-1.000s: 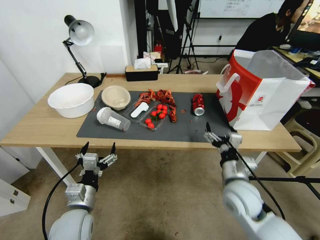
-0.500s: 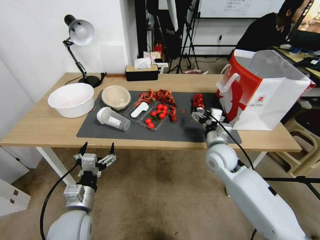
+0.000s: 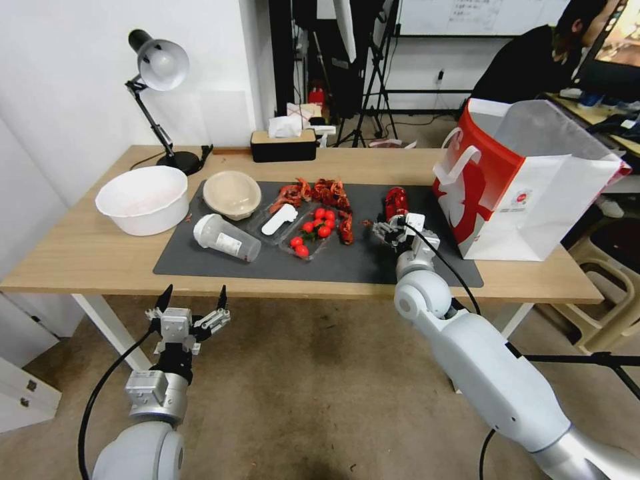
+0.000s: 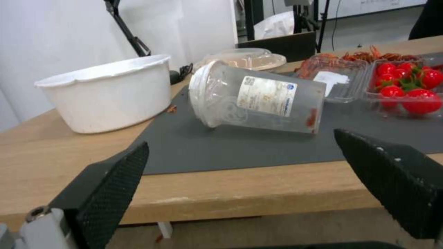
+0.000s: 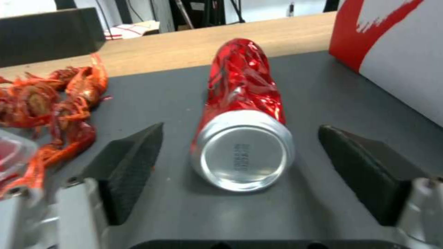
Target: Pick up the trash from the table and place it into the takeout bag.
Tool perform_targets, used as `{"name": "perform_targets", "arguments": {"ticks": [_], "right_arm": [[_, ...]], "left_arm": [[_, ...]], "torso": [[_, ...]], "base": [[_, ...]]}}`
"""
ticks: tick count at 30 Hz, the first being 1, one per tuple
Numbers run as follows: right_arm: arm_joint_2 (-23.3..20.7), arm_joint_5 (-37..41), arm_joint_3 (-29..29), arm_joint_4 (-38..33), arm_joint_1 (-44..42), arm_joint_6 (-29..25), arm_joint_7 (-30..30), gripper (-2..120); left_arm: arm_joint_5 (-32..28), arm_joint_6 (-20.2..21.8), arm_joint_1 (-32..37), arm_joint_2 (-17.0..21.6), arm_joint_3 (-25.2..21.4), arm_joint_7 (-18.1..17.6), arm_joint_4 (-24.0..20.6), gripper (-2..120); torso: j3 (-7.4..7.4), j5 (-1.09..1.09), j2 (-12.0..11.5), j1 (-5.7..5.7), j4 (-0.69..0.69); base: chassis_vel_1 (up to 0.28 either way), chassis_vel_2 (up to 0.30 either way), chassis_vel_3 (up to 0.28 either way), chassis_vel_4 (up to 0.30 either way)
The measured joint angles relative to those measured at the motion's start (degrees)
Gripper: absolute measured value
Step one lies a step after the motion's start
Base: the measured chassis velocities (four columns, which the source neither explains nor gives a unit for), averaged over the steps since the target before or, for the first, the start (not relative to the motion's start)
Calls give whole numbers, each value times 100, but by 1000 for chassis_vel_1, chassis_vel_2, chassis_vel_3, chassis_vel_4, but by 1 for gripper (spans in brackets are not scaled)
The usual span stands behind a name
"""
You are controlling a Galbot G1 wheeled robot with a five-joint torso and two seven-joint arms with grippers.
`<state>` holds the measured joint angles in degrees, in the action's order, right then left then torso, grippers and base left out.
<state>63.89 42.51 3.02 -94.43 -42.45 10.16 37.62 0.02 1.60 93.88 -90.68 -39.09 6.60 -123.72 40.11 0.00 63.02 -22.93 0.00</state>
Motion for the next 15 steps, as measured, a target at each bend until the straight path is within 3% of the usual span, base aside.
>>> {"name": "perform_targets", "arguments": {"ticks": [9,15], "right_arm": [[149,133,22,425,203,223,199,55],[176,152,21,463,214,238,216,52]], "left_arm": [[0,-34,-8,6,-13,-6,62,100],[0,-36,-13,8,-14,-7,78,100]], "torso": [[0,0,1,1,0],[-1,0,1,1,1]], "base": [[0,0,0,0],[0,0,0,0]]}}
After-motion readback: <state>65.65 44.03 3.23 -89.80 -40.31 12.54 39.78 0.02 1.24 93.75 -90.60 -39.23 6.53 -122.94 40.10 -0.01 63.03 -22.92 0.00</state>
